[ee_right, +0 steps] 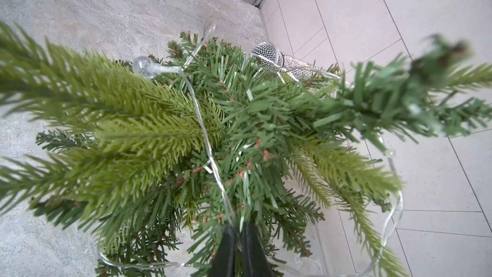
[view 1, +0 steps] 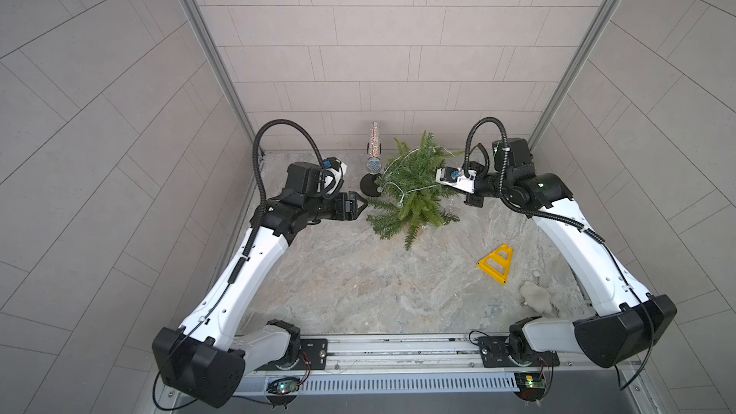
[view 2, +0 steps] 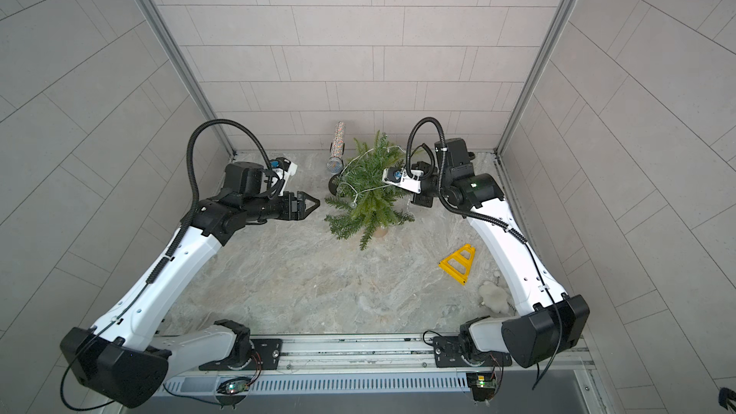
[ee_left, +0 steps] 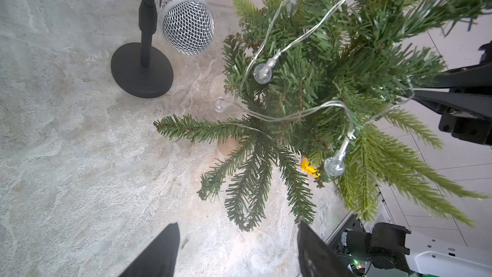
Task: Remove string lights from the small christmas tree
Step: Pick up the light string from the Christmas tree.
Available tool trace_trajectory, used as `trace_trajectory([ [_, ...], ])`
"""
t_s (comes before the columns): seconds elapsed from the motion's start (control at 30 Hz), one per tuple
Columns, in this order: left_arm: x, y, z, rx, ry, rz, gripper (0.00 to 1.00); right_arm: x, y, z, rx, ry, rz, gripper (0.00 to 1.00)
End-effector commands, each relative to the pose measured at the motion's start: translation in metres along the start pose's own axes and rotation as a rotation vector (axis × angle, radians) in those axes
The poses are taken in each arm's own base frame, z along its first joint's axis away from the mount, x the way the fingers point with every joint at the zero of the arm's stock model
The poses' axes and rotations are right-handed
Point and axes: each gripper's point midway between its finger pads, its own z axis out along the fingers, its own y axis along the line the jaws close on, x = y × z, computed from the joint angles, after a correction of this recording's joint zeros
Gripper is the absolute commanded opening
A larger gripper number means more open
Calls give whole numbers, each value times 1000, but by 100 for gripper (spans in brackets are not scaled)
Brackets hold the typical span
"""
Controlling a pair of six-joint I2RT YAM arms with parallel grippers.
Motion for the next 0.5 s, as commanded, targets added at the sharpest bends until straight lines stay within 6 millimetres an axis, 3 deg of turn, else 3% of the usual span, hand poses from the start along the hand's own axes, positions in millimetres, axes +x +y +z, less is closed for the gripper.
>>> trace_trajectory([
  [0.0,3,0,-1,0,-2,-1,75,-12,-1,-14,17,-31,-14,9],
  [0.27,3,0,-1,-3,-4,-2,75,-17,-5,-18,34,-44,-19,1],
  [0.47,3,1,-1,-5,-4,-2,75,-22,-5,-21,36,-59,-16,0],
])
